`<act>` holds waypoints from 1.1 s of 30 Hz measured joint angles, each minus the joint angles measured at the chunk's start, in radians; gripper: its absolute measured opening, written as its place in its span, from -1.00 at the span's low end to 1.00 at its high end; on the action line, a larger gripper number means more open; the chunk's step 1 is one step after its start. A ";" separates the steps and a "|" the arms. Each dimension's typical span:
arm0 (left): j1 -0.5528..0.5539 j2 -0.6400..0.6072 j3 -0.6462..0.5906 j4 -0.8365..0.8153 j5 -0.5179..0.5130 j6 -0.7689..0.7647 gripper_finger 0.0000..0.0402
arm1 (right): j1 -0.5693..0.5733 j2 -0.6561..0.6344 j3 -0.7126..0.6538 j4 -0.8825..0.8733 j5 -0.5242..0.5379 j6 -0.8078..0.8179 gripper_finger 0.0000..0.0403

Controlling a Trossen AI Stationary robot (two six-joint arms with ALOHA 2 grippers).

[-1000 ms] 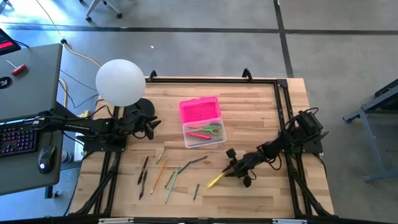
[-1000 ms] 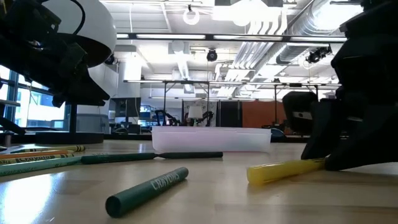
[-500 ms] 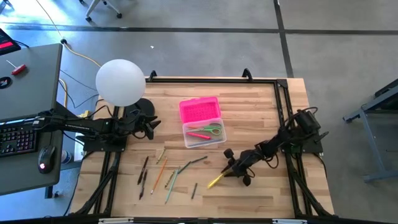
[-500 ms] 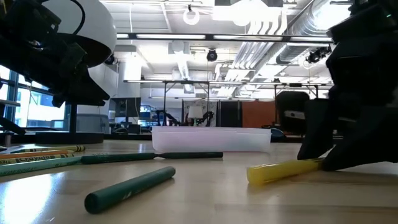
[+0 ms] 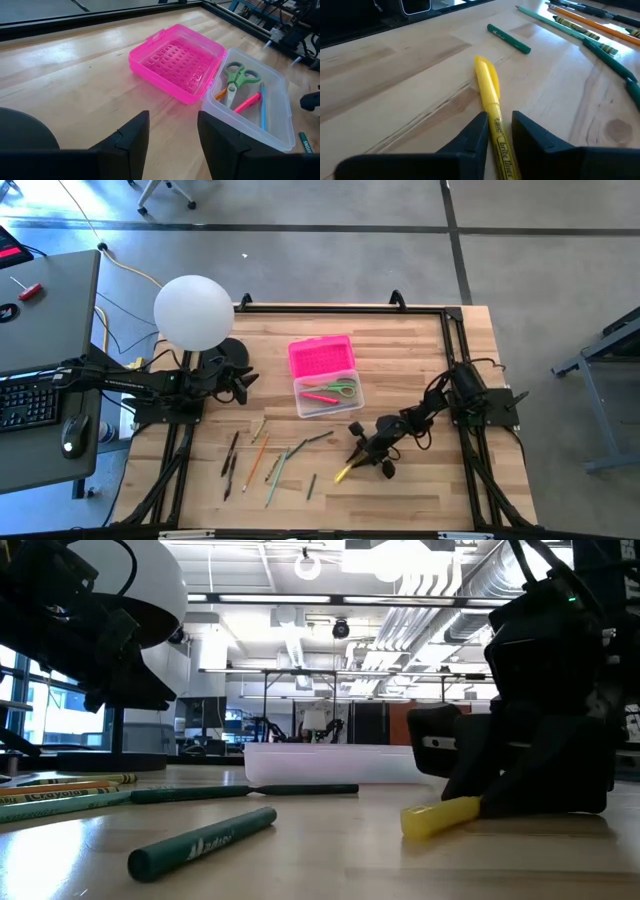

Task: Pick & place school supplies into a supply box
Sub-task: Put the yellow pen into the pink supply box

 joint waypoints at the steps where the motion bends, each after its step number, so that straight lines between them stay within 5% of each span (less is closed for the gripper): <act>1: 0.000 0.000 0.000 0.000 0.000 0.000 -0.02 | 0.000 0.000 0.000 0.000 -0.004 0.000 -0.73; 5: 0.000 0.000 0.000 0.000 0.000 0.000 -0.02 | 0.000 0.002 0.013 0.002 -0.029 0.003 -0.94; 11: 0.000 0.000 0.000 0.000 0.000 0.000 -0.02 | 0.000 0.003 0.010 0.153 -0.017 0.055 -0.89; 21: 0.000 0.000 0.000 0.003 -0.001 -0.001 -0.02 | -0.018 -0.209 0.013 0.169 0.186 -0.111 -0.89; 29: 0.000 0.000 0.000 0.003 -0.017 -0.001 -0.02 | -0.151 -0.374 0.030 -0.111 0.567 -0.158 -0.95; 33: 0.000 0.000 0.000 0.003 -0.024 -0.001 -0.02 | -0.254 -0.386 0.110 -0.406 0.495 -0.098 -0.93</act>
